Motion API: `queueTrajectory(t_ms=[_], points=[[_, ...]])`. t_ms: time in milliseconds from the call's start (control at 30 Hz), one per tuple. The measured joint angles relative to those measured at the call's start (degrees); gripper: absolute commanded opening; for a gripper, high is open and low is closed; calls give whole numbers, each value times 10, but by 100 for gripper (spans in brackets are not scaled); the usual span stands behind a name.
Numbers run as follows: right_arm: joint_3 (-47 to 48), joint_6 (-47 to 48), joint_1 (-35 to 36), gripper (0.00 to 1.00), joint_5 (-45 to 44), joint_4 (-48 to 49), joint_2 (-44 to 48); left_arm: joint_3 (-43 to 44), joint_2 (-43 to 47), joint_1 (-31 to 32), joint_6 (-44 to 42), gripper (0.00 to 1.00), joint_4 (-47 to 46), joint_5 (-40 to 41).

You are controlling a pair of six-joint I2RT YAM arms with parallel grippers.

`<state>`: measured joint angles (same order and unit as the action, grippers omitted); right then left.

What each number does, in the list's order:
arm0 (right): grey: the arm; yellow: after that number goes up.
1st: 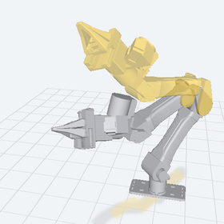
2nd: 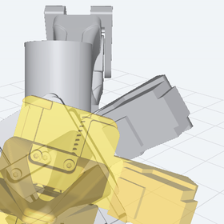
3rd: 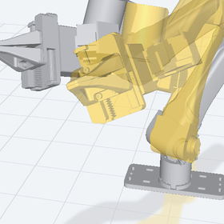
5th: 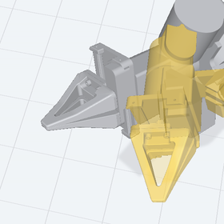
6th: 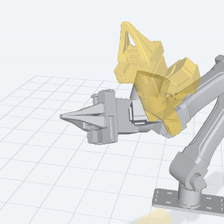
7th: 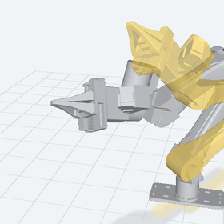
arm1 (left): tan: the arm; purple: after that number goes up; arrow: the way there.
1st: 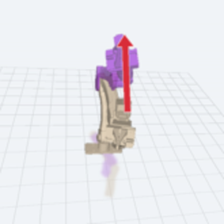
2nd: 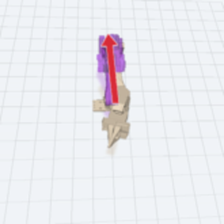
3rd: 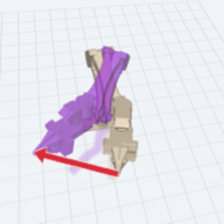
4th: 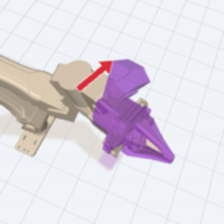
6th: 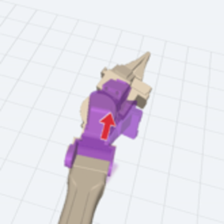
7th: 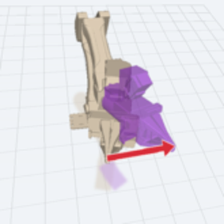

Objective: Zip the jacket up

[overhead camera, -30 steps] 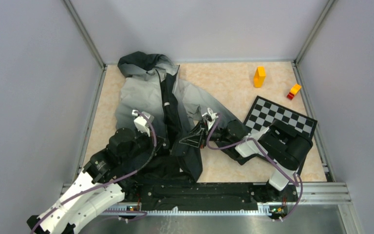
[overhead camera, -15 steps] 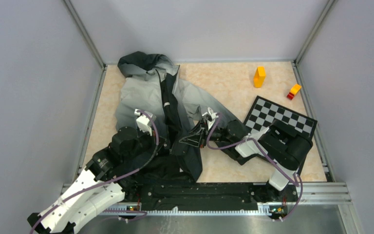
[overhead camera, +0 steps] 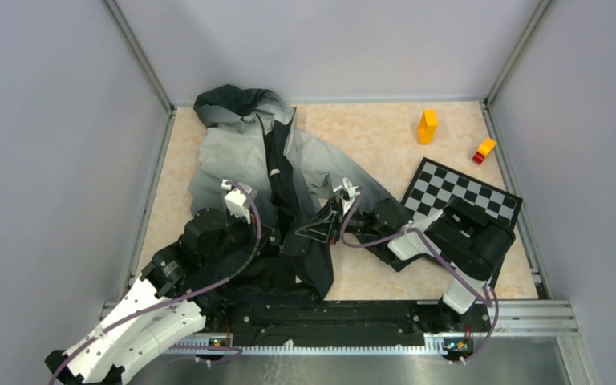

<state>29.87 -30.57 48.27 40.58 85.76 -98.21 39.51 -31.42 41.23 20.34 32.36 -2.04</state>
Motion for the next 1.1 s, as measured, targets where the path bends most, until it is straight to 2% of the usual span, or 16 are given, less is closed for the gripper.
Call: queueTrajectory(t_ms=[1100], points=[[-3,2,0,0,-13,0,7,0,-6,0,6,0,0,4]])
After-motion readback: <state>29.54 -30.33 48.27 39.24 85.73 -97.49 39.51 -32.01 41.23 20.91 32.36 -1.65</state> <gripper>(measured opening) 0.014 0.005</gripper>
